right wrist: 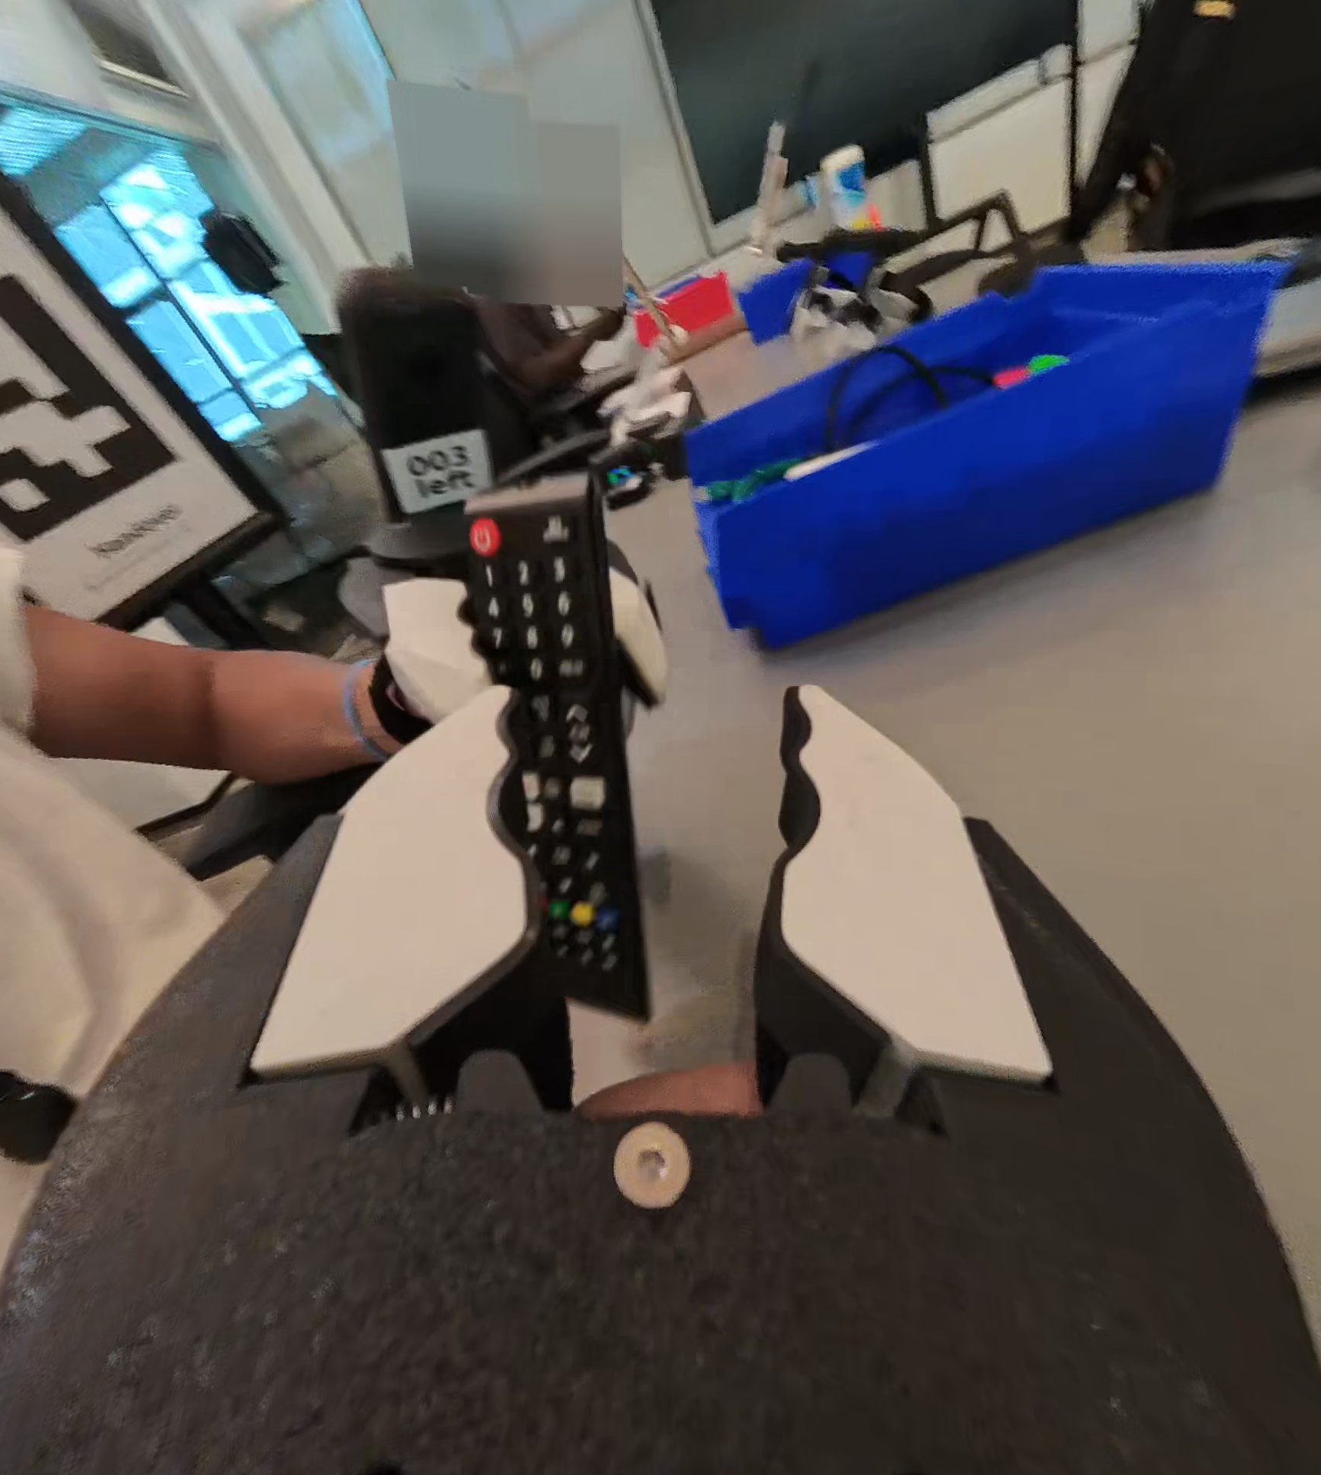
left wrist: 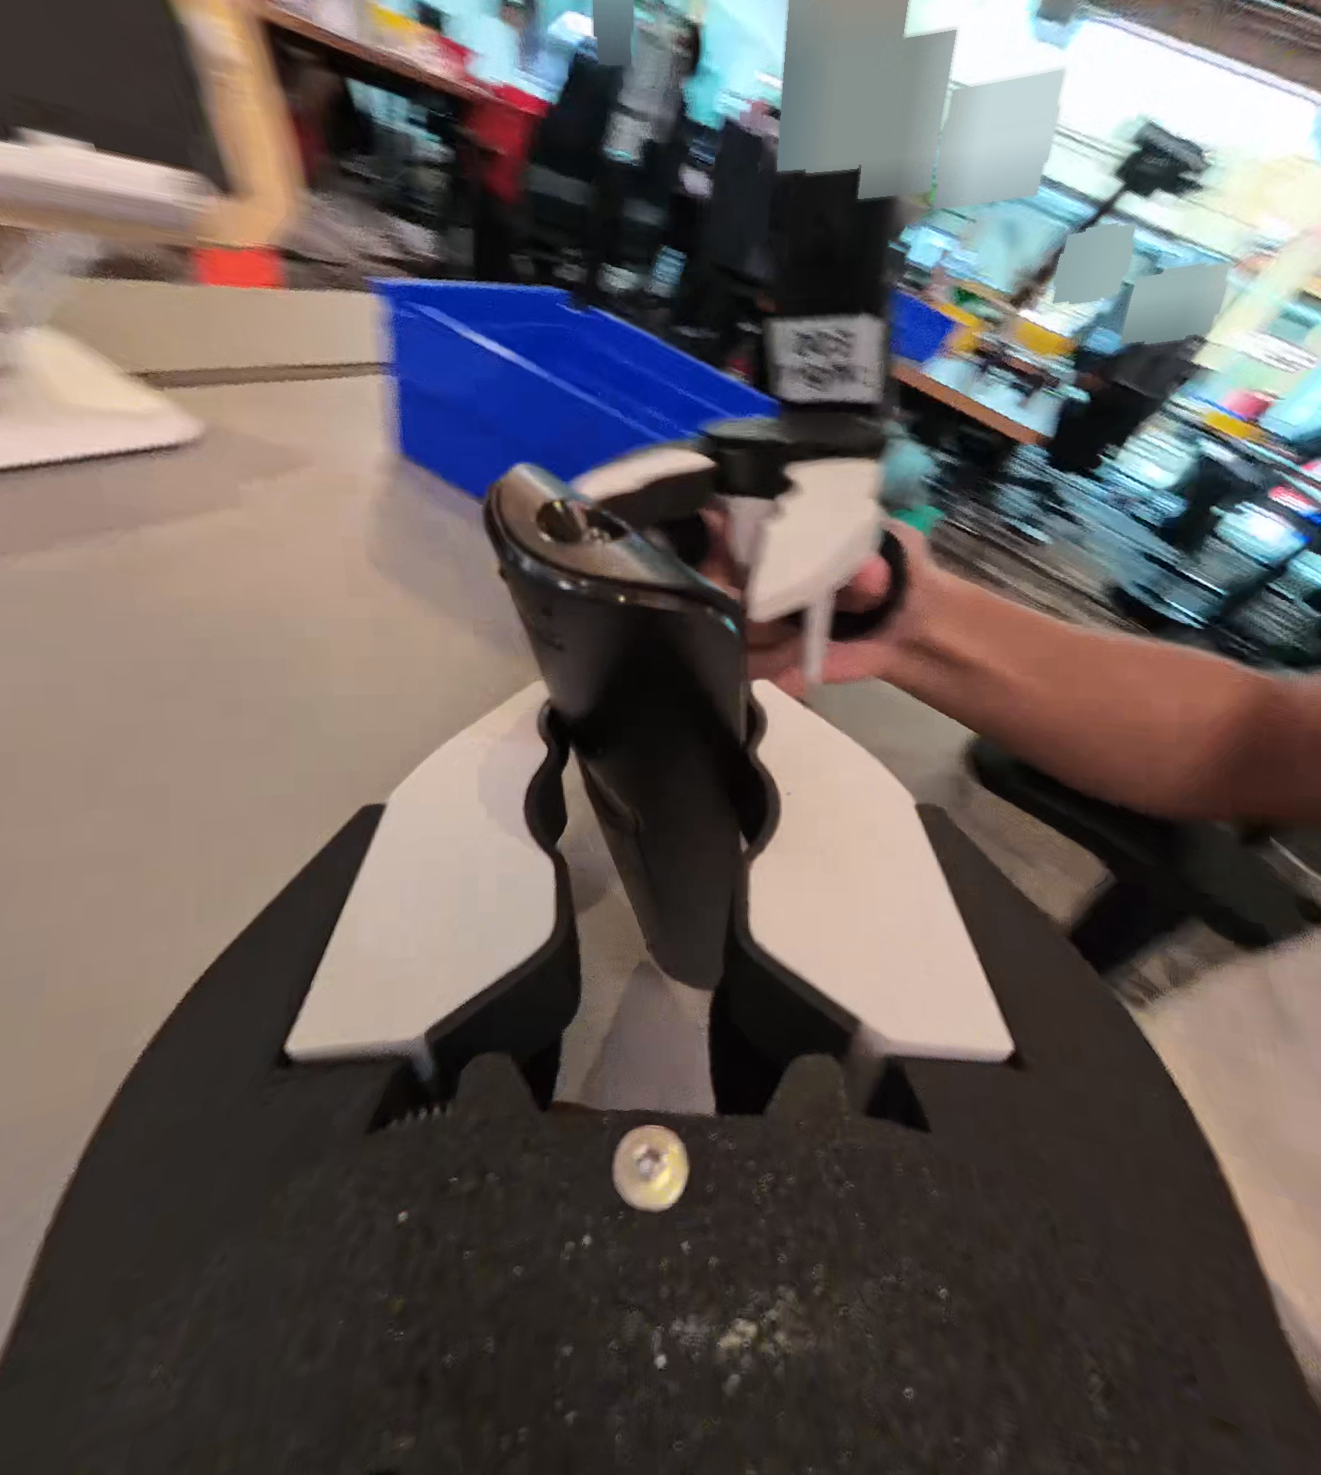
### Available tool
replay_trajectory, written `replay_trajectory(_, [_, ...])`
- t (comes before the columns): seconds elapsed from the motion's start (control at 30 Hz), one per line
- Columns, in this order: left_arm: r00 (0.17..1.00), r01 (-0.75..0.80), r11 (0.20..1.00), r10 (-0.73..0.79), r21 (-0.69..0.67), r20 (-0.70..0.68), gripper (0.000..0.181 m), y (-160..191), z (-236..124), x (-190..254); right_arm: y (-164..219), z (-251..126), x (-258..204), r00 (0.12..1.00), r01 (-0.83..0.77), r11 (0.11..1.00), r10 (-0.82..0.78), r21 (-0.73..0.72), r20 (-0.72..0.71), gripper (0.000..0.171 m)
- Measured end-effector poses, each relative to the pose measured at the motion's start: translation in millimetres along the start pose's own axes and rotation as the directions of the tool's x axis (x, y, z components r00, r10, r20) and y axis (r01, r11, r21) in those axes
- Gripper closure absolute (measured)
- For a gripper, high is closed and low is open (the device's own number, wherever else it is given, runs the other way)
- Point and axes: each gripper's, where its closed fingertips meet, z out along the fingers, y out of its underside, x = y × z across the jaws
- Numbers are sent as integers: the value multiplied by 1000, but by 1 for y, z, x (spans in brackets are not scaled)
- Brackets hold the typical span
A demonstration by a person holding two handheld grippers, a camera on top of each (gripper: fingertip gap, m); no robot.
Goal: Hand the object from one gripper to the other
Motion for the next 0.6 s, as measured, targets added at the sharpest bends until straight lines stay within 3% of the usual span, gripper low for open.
replay_trajectory(0.1, [982, -20, 998, 8, -62, -190, 141, 8, 9, 36, -6, 2, -19, 995, 34, 999, -34, 8, 91, 112])
replay_trajectory(0.2, [960, -50, 991, 12, -126, -281, 141, 21, 15, 56, -2, 7, -41, 972, 0, 1000, 6, -26, 233, 116])
replay_trajectory(0.27, [952, -60, 987, 13, -146, -305, 141, 27, 18, 62, 6, 9, -56, 940, -21, 996, 47, -82, 337, 123])
replay_trajectory(0.33, [949, -55, 986, 3, -156, -315, 141, 29, 20, 64, 11, 8, -68, 908, -5, 994, 50, -108, 417, 143])
replay_trajectory(0.43, [949, -37, 989, -11, -145, -317, 141, 28, 19, 63, 9, 7, -66, 906, 13, 995, 31, -100, 423, 147])
replay_trajectory(0.53, [970, 17, 995, -40, -99, -241, 145, 20, 16, 45, -3, 5, -52, 940, 26, 1000, -19, -17, 340, 149])
replay_trajectory(0.6, [984, 34, 996, -48, -80, -170, 133, 19, 12, 28, -17, -1, -33, 968, 1, 997, -19, 71, 250, 149])
